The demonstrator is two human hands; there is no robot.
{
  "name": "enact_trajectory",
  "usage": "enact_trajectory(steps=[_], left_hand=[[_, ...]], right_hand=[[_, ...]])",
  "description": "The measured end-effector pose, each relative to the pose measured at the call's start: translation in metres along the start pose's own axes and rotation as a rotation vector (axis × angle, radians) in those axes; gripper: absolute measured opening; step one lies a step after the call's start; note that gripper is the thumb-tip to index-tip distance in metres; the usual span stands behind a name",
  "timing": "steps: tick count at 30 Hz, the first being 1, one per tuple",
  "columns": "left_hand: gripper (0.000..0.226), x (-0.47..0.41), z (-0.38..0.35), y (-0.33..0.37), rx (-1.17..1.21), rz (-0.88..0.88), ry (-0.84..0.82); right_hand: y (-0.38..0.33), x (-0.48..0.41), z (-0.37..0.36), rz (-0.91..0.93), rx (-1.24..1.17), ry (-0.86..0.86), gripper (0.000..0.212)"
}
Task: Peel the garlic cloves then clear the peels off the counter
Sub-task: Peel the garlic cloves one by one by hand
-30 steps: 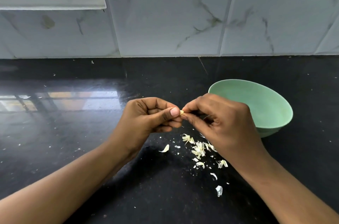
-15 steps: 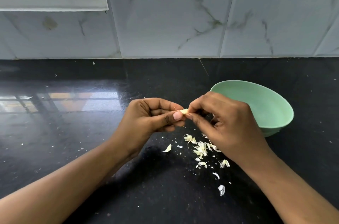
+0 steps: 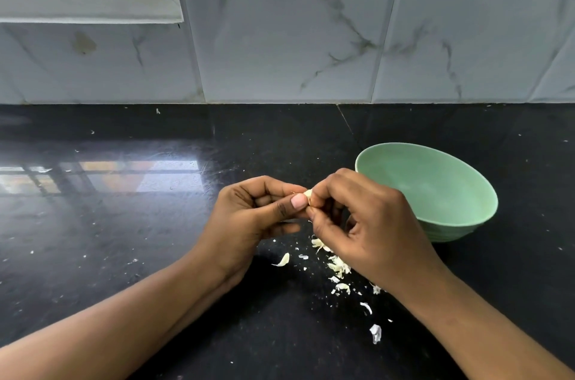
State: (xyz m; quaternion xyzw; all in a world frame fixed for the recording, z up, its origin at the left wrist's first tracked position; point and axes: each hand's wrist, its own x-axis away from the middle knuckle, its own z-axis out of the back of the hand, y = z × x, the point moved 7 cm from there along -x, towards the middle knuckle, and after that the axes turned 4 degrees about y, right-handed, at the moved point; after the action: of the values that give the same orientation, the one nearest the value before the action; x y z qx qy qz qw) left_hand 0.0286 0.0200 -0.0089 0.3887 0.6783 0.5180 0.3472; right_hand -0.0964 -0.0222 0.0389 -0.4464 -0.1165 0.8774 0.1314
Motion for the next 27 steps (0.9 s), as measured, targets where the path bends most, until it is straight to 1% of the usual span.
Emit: enact_trajectory(steps=[2,7,11,14,18,20,25,27], left_hand=[[0.013,0.0,0.0,-0.002,0.057,0.038,0.007],[0.013,-0.003,0.006,-0.002,0.158,0.087,0.058],[0.011,-0.005,0.008,-0.002,0.125,0.081,0.064],[0.014,-0.006,0.008,-0.001,0.08,0.066,0.062],[0.017,-0.005,0.008,-0.001,0.022,0.057,0.054],[0.02,-0.006,0.008,-0.002,0.001,0.058,0.06],[0.017,-0.006,0.008,-0.003,-0.029,0.048,0.054],[0.016,-0.007,0.008,-0.003,-0.036,0.04,0.053]], right_hand=[[0.0,0.0,0.001,0.01,-0.001,-0.007,0.006],[0.001,0.002,-0.005,0.024,-0.002,-0.099,0.006],[0.012,0.001,0.001,-0.006,0.087,-0.15,0.007],[0.019,0.003,0.0,-0.006,0.171,-0.218,0.007],[0.022,0.005,-0.002,-0.044,0.141,-0.283,0.017],[0.02,0.005,-0.002,-0.046,0.129,-0.281,0.019],[0.017,0.003,0.002,-0.101,0.042,-0.191,0.012],[0.016,0.002,0.003,-0.103,0.033,-0.165,0.013]])
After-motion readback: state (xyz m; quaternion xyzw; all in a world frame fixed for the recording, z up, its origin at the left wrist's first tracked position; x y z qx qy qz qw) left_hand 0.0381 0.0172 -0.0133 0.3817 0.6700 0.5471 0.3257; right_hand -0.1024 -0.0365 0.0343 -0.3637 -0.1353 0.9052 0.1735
